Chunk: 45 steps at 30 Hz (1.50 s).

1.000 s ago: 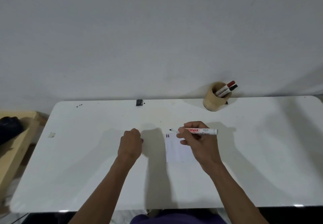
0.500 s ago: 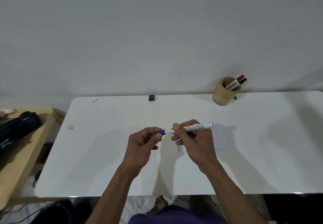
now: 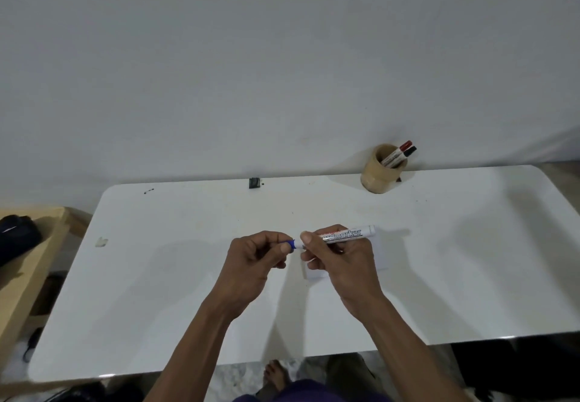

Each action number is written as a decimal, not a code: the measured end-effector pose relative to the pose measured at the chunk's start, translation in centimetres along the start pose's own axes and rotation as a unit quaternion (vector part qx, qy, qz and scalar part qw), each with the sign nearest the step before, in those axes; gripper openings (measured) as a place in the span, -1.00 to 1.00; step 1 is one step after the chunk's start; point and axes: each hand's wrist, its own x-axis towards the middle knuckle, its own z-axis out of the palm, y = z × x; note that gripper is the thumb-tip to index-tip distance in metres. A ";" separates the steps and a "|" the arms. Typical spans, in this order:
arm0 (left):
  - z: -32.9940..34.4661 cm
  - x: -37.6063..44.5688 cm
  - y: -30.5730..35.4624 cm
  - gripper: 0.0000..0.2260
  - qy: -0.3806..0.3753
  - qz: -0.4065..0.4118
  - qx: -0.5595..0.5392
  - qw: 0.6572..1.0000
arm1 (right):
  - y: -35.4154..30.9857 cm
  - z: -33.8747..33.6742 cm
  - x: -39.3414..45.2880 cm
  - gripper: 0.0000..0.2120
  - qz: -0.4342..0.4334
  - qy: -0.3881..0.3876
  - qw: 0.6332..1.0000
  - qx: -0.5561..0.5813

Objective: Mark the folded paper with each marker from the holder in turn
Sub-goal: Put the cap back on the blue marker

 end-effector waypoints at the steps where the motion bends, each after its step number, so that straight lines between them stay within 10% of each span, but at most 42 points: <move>1: 0.3 0.4 0.0 -0.89 -0.007 0.000 0.005 1.000 | -0.2 -0.6 0.2 -0.79 0.018 -0.005 1.000 0.021; 5: 1.5 2.4 0.6 -0.87 -0.022 -0.001 0.022 1.000 | -1.7 -4.9 1.8 -0.89 0.040 0.038 0.995 0.087; 11: 5.1 6.5 3.3 -0.88 -0.035 0.032 0.036 0.998 | -3.7 -10.6 4.4 -0.84 -0.042 -0.021 0.972 -0.228; 19: 13.0 12.6 6.5 -0.81 -0.047 0.071 0.130 0.988 | -4.4 -14.2 8.6 -0.51 -0.059 -0.055 0.940 -0.331; 24: 16.4 16.4 4.9 -0.58 0.050 0.035 0.171 0.983 | -6.3 -17.5 12.6 -0.24 -0.177 0.099 0.952 -0.229; 32: 21.1 21.3 1.6 -0.18 0.080 0.013 0.239 0.968 | -7.7 -18.7 20.6 -0.48 -0.247 0.230 0.928 -0.160; 45: 22.5 22.2 0.4 -0.38 0.096 0.077 0.206 0.971 | -3.0 -18.0 23.4 -0.78 -0.191 0.221 0.932 -0.215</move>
